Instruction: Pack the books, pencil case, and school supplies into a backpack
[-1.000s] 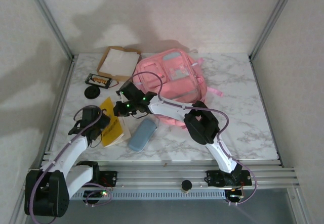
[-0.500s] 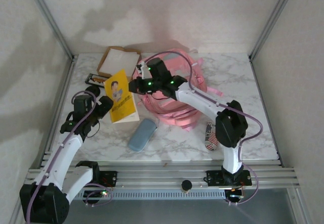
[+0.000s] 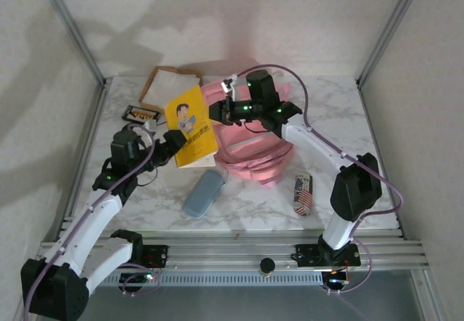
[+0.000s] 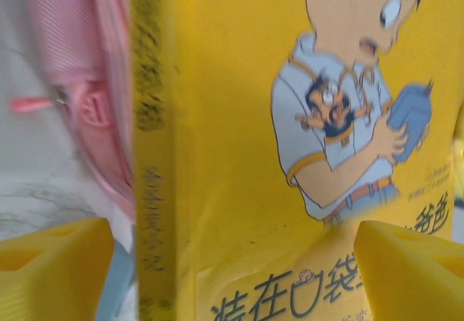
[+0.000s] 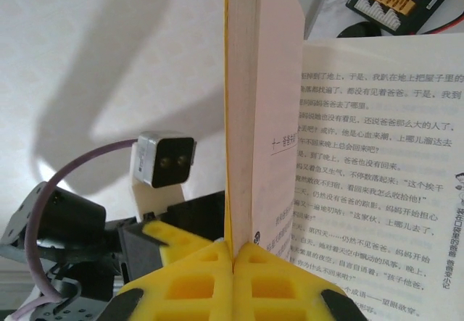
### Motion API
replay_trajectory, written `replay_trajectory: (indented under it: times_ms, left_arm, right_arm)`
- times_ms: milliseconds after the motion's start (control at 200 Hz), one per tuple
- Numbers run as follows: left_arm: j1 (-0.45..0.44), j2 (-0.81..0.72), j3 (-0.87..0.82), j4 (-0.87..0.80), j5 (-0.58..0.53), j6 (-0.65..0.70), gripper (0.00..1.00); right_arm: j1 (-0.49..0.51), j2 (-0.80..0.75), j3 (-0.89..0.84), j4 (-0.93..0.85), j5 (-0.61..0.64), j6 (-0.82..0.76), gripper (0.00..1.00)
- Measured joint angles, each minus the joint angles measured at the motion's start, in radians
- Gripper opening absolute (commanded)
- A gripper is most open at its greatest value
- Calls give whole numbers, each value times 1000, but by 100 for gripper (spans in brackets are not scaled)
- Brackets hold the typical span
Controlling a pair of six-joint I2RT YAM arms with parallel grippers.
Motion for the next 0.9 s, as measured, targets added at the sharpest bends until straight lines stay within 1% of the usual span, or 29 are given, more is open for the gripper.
replay_trajectory:
  times_ms: [100, 210, 310, 381, 456, 481, 516, 546, 621, 651, 696, 736, 791, 826, 856, 901]
  left_arm:
    - [-51, 23, 24, 18, 10, -6, 71]
    - [-79, 34, 31, 43, 10, -21, 57]
    - [-109, 39, 32, 66, 10, -35, 42]
    - [-126, 40, 38, 72, 9, -37, 34]
    - [-138, 45, 50, 77, 6, -45, 20]
    - [-142, 48, 54, 78, 5, -48, 17]
    - [-146, 54, 60, 79, 2, -48, 12]
    - [-151, 61, 64, 81, -3, -53, 9]
    - [-162, 78, 70, 89, -6, -60, 3]
    - [-170, 86, 71, 98, -6, -63, 0]
    - [-184, 96, 74, 111, -4, -69, 0]
    - [-198, 104, 77, 122, -1, -74, 0]
    - [-216, 116, 84, 143, 4, -83, 0]
    - [-226, 125, 86, 164, 7, -92, 0]
    - [-233, 131, 88, 182, 7, -101, 0]
    - [-244, 143, 92, 213, 8, -113, 0]
  right_arm:
    - [-17, -12, -19, 11, -26, 14, 0]
    - [-44, -23, -43, 26, -42, 17, 0]
    - [-72, -25, -60, 23, -45, 11, 0]
    - [-87, -26, -78, 22, -45, 6, 0]
    - [-99, -26, -92, 5, -44, -7, 0]
    - [-102, -26, -93, -1, -42, -14, 2]
    - [-105, -26, -95, -3, -41, -21, 7]
    - [-106, -26, -97, -2, -39, -26, 14]
    - [-117, -33, -113, 2, -35, -44, 41]
    - [-121, -36, -120, -1, -34, -48, 48]
    - [-125, -40, -135, -5, -34, -56, 55]
    - [-132, -50, -155, -5, -34, -53, 64]
    - [-140, -72, -192, -2, -42, -63, 83]
    - [-147, -90, -219, 0, -46, -58, 93]
    - [-153, -106, -241, -1, -46, -55, 98]
    - [-163, -128, -270, 0, -55, -48, 99]
